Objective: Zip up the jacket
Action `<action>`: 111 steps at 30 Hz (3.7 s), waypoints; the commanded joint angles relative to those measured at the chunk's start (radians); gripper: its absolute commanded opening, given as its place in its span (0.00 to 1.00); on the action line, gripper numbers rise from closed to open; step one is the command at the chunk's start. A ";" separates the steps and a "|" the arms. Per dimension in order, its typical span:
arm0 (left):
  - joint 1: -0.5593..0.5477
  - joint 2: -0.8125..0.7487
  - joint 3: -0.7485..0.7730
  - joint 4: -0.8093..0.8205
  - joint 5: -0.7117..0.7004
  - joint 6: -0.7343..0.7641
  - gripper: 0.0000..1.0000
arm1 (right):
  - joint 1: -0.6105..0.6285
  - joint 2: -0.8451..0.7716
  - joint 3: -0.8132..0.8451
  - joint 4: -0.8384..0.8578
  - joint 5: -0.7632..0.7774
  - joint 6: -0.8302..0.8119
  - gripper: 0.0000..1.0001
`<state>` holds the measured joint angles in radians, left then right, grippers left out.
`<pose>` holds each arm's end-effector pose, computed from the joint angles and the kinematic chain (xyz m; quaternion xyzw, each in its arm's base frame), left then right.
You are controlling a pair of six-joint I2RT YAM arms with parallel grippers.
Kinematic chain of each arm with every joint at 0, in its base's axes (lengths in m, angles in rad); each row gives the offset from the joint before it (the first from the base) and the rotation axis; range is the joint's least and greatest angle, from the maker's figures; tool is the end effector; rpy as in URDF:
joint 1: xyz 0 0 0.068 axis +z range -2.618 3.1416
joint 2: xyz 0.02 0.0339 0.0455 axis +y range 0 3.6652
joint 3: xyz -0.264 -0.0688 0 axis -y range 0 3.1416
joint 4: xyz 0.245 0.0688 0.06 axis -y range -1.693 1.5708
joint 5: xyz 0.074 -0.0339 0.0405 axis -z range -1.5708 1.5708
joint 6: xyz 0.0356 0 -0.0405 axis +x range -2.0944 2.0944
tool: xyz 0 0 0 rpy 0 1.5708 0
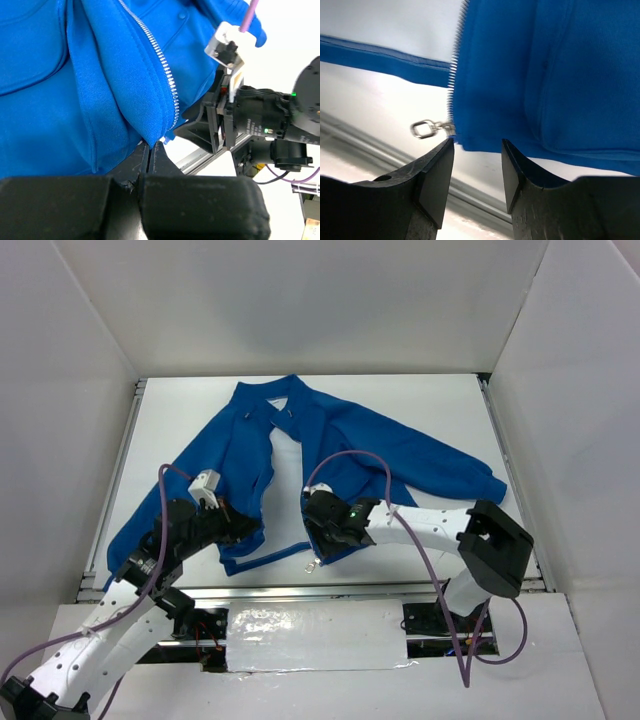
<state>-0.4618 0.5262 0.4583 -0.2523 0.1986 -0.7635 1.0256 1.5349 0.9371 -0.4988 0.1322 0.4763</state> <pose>0.1254 -0.0703 0.2551 -0.0639 0.8064 -0.4007 0.4303 0.1579 0.2513 0.1918 -0.2481 0.9378 0.1130 0.2151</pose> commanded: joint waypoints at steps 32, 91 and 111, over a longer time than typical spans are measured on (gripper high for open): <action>-0.003 -0.011 0.023 -0.013 0.007 0.044 0.00 | 0.010 0.219 0.022 0.043 -0.057 0.010 0.00; -0.005 -0.023 0.048 0.271 -0.071 0.096 0.00 | -0.036 -0.315 -0.705 1.961 -0.065 -0.388 0.00; -0.005 0.034 0.097 0.232 -0.119 0.102 0.00 | -0.139 -0.449 -0.417 1.191 -0.368 -0.671 0.00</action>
<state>-0.4618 0.5579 0.5011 -0.0639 0.0978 -0.6819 0.8856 1.0771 0.4332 0.7502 -0.0921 -0.0780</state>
